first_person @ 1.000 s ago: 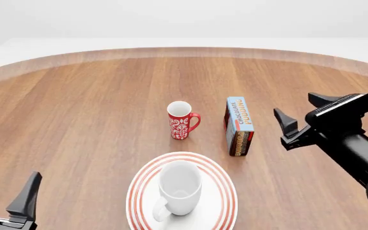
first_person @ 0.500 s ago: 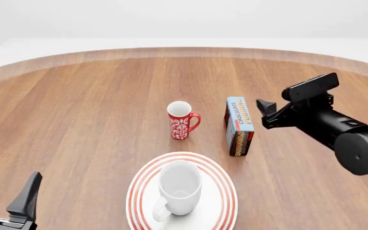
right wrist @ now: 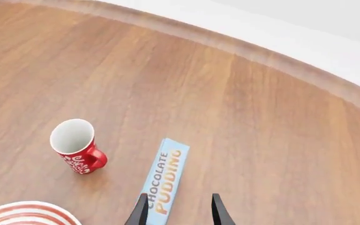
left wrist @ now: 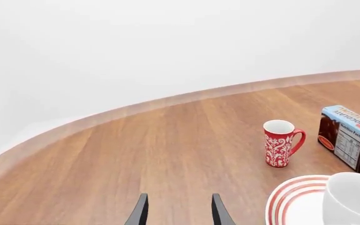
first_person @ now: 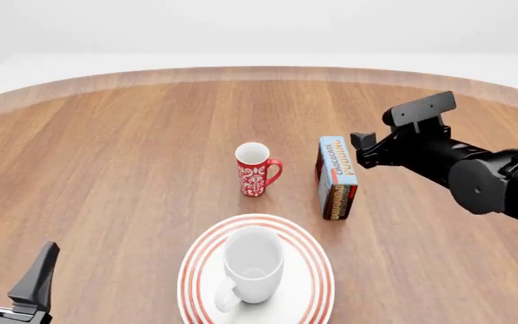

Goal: Pick up the white mug and put it on the plate, and put the chocolate pudding to the right of the plate.

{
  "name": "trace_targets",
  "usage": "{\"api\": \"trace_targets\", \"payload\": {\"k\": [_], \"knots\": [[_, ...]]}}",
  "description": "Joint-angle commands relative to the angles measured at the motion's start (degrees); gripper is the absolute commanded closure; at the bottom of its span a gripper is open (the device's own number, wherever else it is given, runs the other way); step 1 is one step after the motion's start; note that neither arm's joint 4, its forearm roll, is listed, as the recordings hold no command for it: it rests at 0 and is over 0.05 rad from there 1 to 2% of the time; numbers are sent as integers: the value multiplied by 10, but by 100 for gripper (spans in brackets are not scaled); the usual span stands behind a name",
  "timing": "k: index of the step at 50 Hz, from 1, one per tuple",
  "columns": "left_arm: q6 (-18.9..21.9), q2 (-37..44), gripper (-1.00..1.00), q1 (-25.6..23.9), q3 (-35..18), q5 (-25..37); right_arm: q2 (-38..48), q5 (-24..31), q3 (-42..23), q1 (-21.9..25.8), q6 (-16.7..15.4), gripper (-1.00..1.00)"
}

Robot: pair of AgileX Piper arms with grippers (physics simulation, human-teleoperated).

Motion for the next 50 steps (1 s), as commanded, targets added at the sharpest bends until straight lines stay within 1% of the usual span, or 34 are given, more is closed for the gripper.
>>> {"api": "trace_targets", "payload": {"k": [1, 3, 12, 24, 27, 40, 50], "knots": [[-3, 0, -100, 0, 0, 0, 30, 24, -33, -1, 31, -100], [-4, 0, -100, 0, 0, 0, 34, 25, -36, -3, 27, -100], [-8, 0, -100, 0, 0, 0, 62, 34, -58, 7, 47, -100], [-15, 0, -100, 1, 0, -1, 93, 47, -93, 15, 59, -100], [-16, 0, -100, -1, 0, 0, 104, 52, -105, 19, 70, -100], [-22, 0, -100, 1, 0, -1, 137, 68, -143, 22, 85, -100], [-27, 0, -100, 1, 0, -1, 167, 64, -157, 25, 100, -100]]}}
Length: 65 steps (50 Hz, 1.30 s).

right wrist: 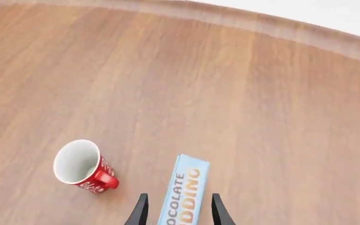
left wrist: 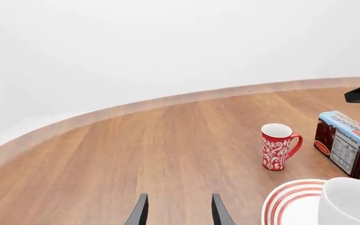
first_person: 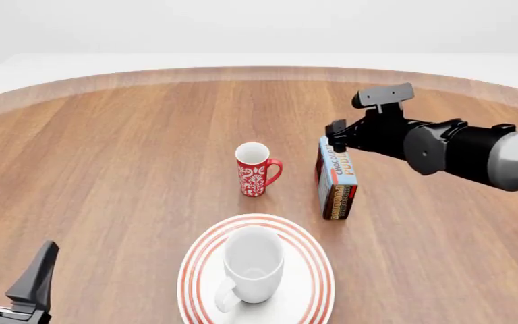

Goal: Pick up the white mug and put it on the plate, and put the chocolate pudding to the right of the plate.

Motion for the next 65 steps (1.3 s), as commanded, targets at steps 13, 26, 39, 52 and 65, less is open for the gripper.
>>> {"api": "trace_targets", "payload": {"k": [13, 26, 39, 52, 65], "knots": [[-9, 0, -100, 2, 0, -1, 59, -13, -26, -2, 32, -100], [-13, 0, -100, 2, 0, -2, 71, -25, -23, -4, 46, -100], [-14, 0, -100, 2, 0, -2, 84, -44, -13, 0, 64, -100], [-13, 0, -100, 3, 0, -1, 95, -62, -1, 0, 77, -100], [-14, 0, -100, 3, 0, -2, 101, -70, 4, -1, 81, -100]]}}
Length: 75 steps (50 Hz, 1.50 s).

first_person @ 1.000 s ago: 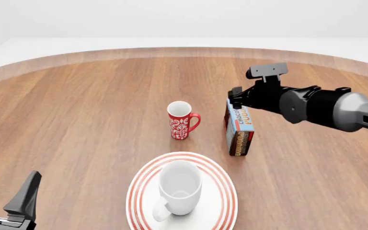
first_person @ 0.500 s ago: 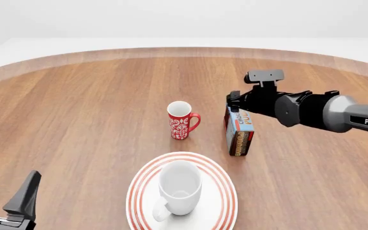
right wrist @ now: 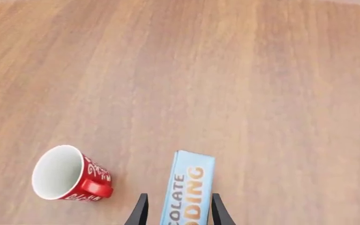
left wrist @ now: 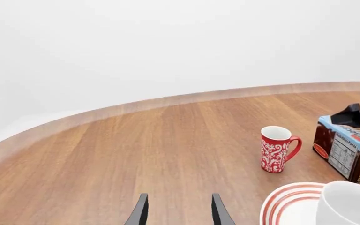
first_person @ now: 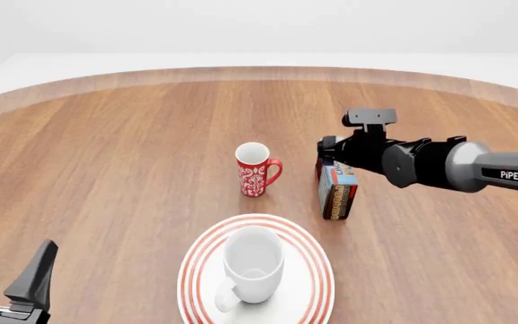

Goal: Pick up the white mug and put it on the plate, and put the chocolate pudding to the right of the plate.

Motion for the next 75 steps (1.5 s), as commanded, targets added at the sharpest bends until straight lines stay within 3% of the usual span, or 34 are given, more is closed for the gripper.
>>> {"api": "trace_targets", "payload": {"k": [1, 75], "knots": [[0, 0, -100, 0, 0, 0, 5, -8, 5, -1, 5, -100], [-2, 0, -100, 1, 0, 3, 76, -67, 23, -6, 34, -100]]}}
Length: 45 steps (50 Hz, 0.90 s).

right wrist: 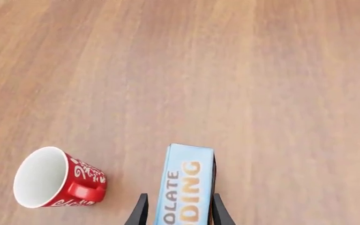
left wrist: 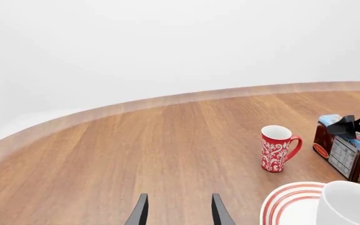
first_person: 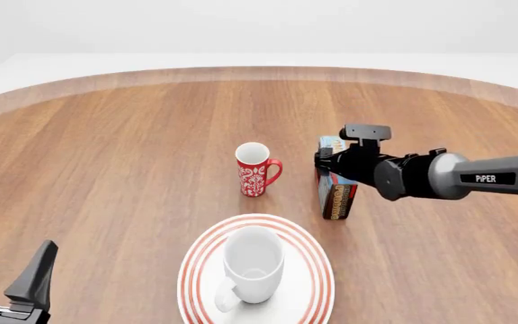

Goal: Pick up the white mug and put it on the plate, and put the chocolate pudding to the right of the plate.

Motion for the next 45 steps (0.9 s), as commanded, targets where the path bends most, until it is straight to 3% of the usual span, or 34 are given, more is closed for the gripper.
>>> {"api": "trace_targets", "payload": {"k": [1, 8, 9, 26, 45], "knots": [[0, 0, -100, 0, 0, 0, 28, -8, 6, -7, -3, -100], [0, 0, -100, 0, 0, 0, 33, -6, 4, -14, -5, -100], [0, 0, -100, 0, 0, 0, 32, -6, 4, -17, -8, 100], [0, 0, -100, -1, 0, -1, 15, 4, 11, -34, -27, 100], [-8, 0, -100, -2, 0, -3, -55, 36, 15, -20, -40, 100]]}}
